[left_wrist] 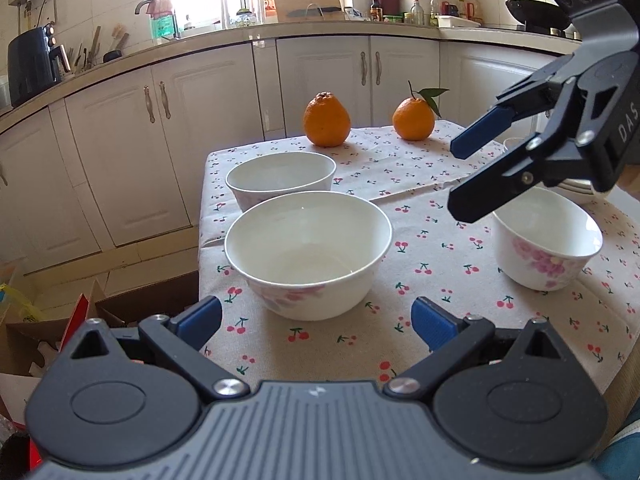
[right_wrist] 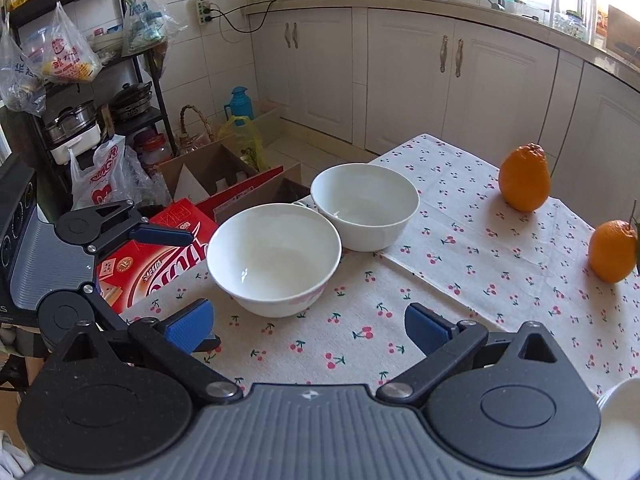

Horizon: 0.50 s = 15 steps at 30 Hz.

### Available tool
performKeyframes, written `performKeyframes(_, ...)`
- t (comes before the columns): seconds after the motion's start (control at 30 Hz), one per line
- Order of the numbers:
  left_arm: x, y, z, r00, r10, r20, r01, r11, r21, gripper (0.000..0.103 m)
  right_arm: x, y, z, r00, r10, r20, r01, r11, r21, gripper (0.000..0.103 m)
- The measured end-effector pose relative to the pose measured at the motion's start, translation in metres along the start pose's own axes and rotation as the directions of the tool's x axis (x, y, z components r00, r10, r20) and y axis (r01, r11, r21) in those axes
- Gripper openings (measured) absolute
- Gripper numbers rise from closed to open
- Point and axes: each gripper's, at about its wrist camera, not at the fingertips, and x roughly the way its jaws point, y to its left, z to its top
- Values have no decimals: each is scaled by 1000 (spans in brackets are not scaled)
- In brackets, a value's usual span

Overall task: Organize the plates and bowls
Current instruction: 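Move the right gripper to the rim of a plain white bowl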

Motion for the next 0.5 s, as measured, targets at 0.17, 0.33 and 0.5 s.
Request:
performKeyframes(0.17, 9, 4, 3, 1000, -14, 9, 14, 1000, 8, 101, 21, -6, 16, 999, 38, -24, -37, 999, 10, 103)
performKeyframes(0.33, 16, 9, 4, 1000, -27, 12, 26, 1000, 10, 100, 42, -12, 27, 996, 67, -52, -66, 998, 23, 103)
performKeyframes(0.5, 21, 12, 5, 999, -38, 10, 38, 999, 13, 99, 60, -18, 36, 992, 99, -76, -96, 995, 40, 101)
